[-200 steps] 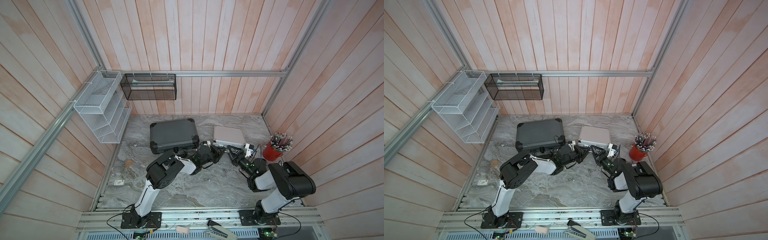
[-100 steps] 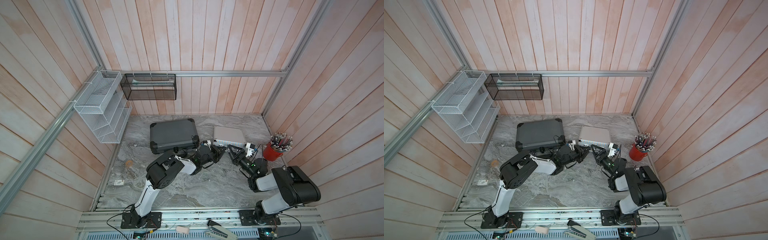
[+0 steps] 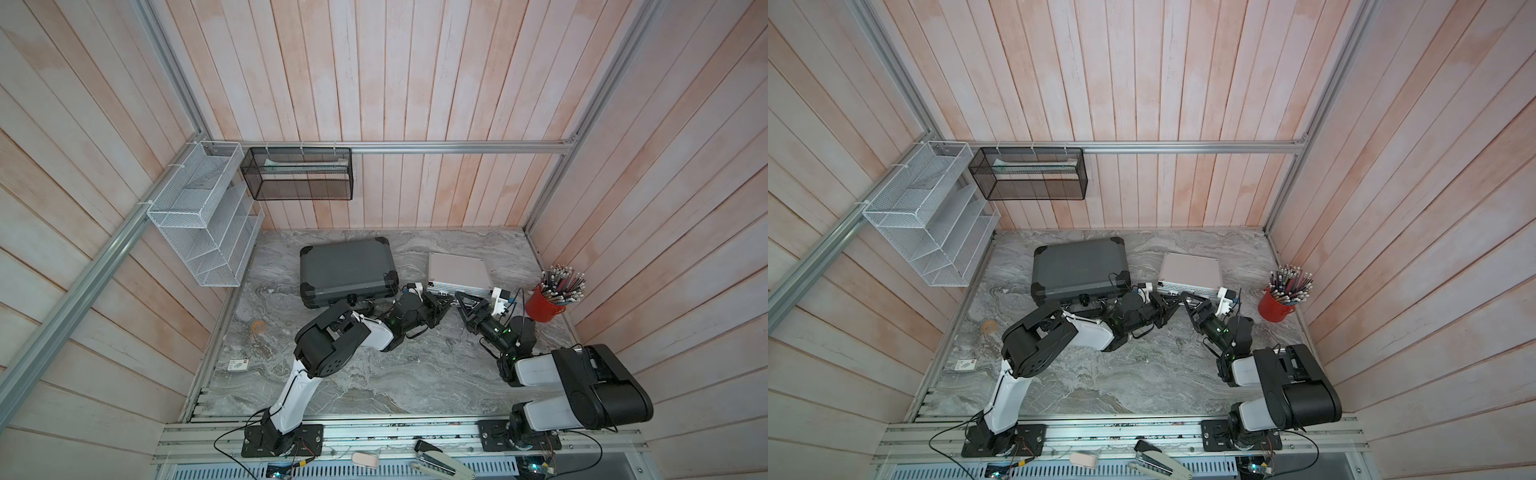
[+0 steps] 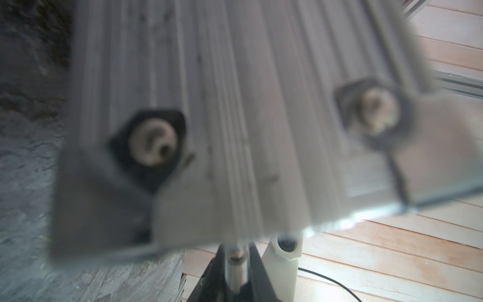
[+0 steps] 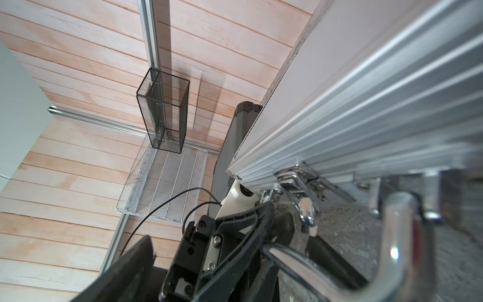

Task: Open the poker set cases
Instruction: Open the fastener on the poker set case, then place the poker set case at the center of the board.

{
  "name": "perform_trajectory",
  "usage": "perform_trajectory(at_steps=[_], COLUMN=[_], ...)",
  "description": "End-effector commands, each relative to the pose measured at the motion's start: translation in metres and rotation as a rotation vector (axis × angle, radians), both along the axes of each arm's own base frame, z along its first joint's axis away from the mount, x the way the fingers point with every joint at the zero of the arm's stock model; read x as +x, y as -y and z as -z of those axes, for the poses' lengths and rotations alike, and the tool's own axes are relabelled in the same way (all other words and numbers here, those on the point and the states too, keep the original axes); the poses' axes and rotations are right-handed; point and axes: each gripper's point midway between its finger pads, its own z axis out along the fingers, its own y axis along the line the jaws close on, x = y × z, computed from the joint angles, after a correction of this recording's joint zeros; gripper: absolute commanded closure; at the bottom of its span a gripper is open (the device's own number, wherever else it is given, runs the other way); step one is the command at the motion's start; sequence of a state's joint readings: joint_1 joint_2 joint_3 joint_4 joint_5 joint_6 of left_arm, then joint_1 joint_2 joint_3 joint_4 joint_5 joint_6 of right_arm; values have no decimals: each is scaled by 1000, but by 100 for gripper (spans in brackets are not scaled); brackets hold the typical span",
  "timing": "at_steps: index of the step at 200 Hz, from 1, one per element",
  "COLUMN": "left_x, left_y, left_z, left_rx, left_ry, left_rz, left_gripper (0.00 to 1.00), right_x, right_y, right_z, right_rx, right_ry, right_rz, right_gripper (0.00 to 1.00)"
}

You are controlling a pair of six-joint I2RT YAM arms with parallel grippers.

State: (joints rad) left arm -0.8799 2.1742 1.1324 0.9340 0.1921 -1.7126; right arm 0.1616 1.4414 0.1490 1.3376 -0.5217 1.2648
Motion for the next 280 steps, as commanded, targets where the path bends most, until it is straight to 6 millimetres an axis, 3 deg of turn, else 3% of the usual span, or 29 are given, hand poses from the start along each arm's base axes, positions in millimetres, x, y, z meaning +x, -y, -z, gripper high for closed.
perform_trajectory(at_steps=[1,38,65,120,209,244,280], left_x=[-3,4,5,-6,-17,-20,-24], left_y=[6,-7,-10,-1,-1,-2,-1], left_z=[-19,-20,-20,3,29,36,40], left_rx=[-64,-74,-59,-31,51,66,97], left_ry=[56,59,68,22,18,12,21], left_rz=[27,-8,-15,23,56,64,93], left_gripper=[96,96,96,96,93,86,70], right_x=[2,-4,-11,-12,-12,-11,-11], right_y=[-1,11,29,51,46,43,41], right_z=[-11,32,49,43,44,43,43], right_rx=[-42,-141,-200,-338,-422,-433,-442], right_ry=[71,-80,-141,-119,-94,-83,-78], right_rz=[-2,30,72,127,72,50,45], right_gripper=[6,3,2,2,3,3,3])
